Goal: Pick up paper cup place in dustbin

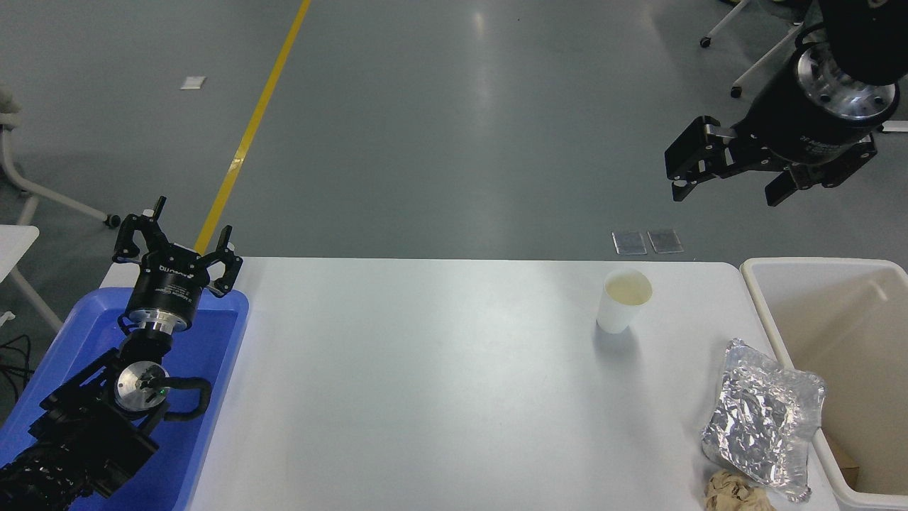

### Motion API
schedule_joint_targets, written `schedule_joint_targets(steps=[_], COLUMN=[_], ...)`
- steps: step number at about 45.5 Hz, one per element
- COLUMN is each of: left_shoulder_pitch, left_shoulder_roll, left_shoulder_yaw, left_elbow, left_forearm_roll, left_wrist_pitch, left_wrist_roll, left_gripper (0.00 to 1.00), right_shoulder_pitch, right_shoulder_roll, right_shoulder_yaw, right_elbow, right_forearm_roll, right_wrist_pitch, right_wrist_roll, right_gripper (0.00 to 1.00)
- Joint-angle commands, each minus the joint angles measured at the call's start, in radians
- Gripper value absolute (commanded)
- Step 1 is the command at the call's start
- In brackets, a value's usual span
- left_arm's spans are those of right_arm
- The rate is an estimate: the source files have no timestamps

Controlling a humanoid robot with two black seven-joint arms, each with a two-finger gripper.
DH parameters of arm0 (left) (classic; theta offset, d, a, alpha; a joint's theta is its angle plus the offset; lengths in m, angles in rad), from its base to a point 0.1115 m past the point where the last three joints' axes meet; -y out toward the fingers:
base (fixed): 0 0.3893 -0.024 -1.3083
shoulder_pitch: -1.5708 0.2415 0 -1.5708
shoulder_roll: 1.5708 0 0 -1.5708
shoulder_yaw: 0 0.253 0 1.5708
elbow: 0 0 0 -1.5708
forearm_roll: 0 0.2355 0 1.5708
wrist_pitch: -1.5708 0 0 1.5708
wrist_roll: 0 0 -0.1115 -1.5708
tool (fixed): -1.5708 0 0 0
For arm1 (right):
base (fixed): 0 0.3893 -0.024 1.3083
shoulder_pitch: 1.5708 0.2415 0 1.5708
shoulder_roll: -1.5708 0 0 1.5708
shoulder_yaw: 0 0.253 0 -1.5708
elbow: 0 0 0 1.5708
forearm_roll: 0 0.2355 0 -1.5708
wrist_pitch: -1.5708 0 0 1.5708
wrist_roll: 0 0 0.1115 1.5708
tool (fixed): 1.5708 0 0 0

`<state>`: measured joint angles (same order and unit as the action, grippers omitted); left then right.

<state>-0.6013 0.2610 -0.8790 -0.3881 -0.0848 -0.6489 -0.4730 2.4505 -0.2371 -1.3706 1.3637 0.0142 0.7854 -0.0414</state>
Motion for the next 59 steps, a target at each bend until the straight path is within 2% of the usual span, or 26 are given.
schedule_joint_targets(steps=[1, 53, 59], left_shoulder_pitch=[0.0, 0.0, 0.0], left_shoulder_roll=[0.0, 0.0, 0.001], left_shoulder_yaw=[0.002, 0.0, 0.0], left_elbow=[0.0, 0.0, 0.002], left_forearm_roll=[0.003, 0.002, 0.002], left_wrist_pitch=[0.0, 0.002, 0.002], left_wrist_roll=[0.001, -0.001, -0.001], left_gripper=[0.98, 0.98, 0.98], right_shoulder_pitch=[-0.004, 0.007, 0.007], right_shoulder_roll=[0.001, 0.002, 0.004], right_shoulder_yaw=[-0.001, -0.001, -0.002], right_elbow=[0.0, 0.0, -0.002], right_forearm_roll=[0.0, 0.001, 0.05], right_wrist_pitch=[0.0, 0.0, 0.0], right_wrist_roll=[0.0, 0.0, 0.0], right_gripper=[1.0, 1.0, 1.0])
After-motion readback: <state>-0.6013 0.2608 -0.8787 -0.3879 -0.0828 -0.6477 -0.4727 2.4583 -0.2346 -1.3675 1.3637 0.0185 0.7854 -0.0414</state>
